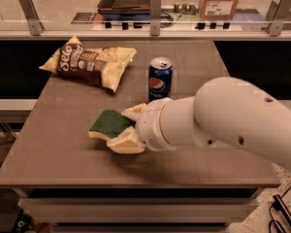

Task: Pick sponge

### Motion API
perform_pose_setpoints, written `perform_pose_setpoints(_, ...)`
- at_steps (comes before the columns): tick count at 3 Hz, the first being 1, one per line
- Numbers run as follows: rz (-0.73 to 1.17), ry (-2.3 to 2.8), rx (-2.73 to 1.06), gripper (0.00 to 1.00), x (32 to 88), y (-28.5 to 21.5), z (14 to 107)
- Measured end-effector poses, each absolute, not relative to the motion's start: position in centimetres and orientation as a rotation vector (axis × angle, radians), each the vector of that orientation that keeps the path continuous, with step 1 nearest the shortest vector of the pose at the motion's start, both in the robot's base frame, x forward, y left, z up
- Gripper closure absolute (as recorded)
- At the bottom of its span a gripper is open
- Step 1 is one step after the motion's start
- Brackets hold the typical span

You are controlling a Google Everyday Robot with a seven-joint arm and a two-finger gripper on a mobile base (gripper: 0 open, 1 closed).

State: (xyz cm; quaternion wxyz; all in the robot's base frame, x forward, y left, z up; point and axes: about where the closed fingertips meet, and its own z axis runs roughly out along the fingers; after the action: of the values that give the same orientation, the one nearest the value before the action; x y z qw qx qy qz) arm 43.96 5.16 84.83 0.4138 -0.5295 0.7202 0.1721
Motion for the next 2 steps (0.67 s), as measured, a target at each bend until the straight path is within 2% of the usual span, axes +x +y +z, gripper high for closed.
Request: perform_pose_setpoints(2, 0.470, 1.692, -1.303, 1.00, 46.8, 2.3, 89.7)
